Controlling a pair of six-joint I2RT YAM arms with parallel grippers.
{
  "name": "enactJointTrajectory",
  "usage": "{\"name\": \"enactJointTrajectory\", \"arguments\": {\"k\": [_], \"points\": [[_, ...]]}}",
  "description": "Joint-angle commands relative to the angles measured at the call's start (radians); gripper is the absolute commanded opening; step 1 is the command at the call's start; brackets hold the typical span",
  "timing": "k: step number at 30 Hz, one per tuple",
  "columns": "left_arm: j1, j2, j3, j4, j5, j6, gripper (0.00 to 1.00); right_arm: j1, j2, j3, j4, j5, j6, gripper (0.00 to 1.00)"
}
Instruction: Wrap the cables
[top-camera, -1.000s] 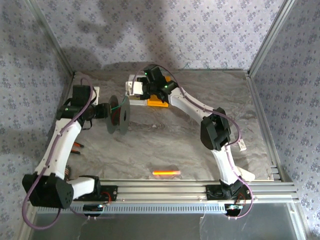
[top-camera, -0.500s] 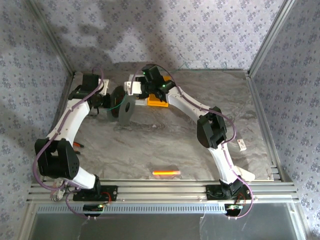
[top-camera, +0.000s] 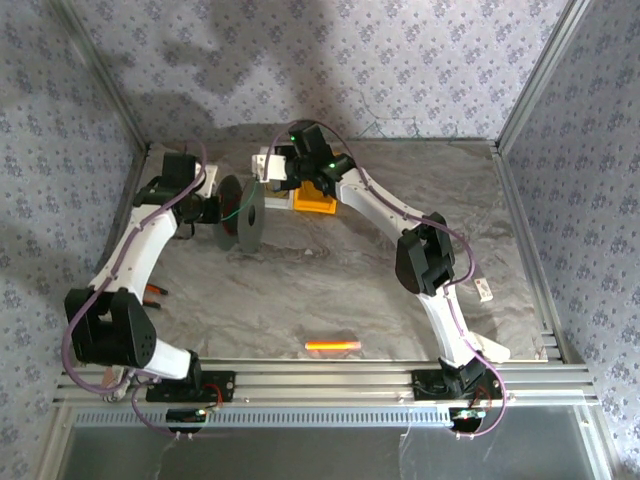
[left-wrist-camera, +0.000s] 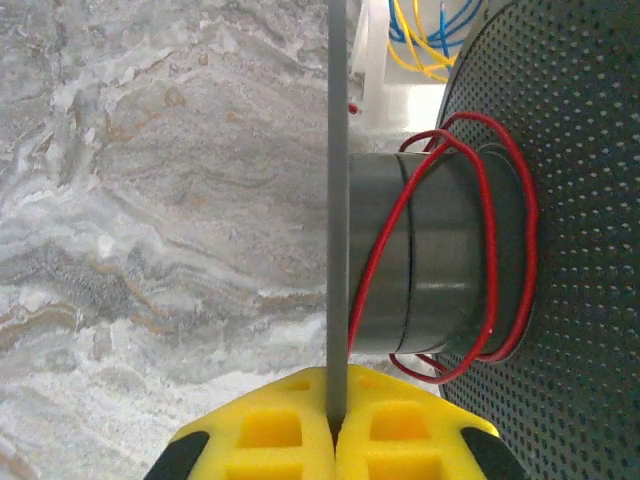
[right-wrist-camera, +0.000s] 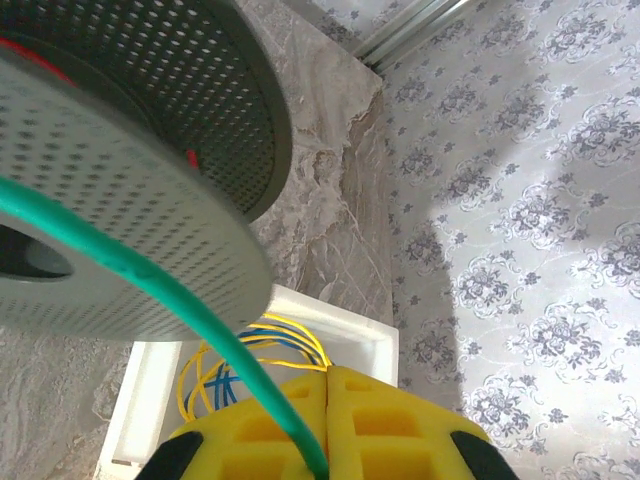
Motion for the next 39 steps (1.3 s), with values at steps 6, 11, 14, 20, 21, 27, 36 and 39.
{"name": "enactJointTrajectory", "arguments": {"k": [6, 11, 14, 20, 21, 27, 36, 39], "points": [[-0.044, -0.153, 0.006, -0.201, -0.073, 0.09, 0.0, 0.009, -0.004, 0.038, -0.037, -0.013, -0.054, 0.0], [-0.104, -0.174, -0.001, -0.277, -0.122, 0.131, 0.0, 0.037, -0.025, 0.003, -0.036, 0.008, -0.127, 0.0], [-0.121, -0.18, -0.009, -0.302, -0.112, 0.146, 0.0, 0.05, -0.031, -0.025, -0.025, 0.036, -0.17, 0.0], [-0.124, -0.206, -0.034, -0.314, -0.092, 0.152, 0.0, 0.061, -0.044, -0.108, 0.018, 0.059, -0.208, 0.0], [-0.124, -0.209, -0.036, -0.312, -0.088, 0.151, 0.0, 0.062, -0.044, -0.12, 0.023, 0.062, -0.21, 0.0], [-0.133, -0.207, -0.046, -0.303, -0.072, 0.129, 0.0, 0.073, -0.039, -0.152, 0.059, 0.057, -0.157, 0.0], [-0.141, -0.193, -0.064, -0.292, -0.075, 0.111, 0.2, 0.083, -0.039, -0.138, 0.087, 0.018, -0.097, 0.0], [-0.141, -0.191, -0.07, -0.29, -0.072, 0.114, 0.24, 0.084, -0.037, -0.116, 0.072, 0.006, -0.103, 0.0]]}}
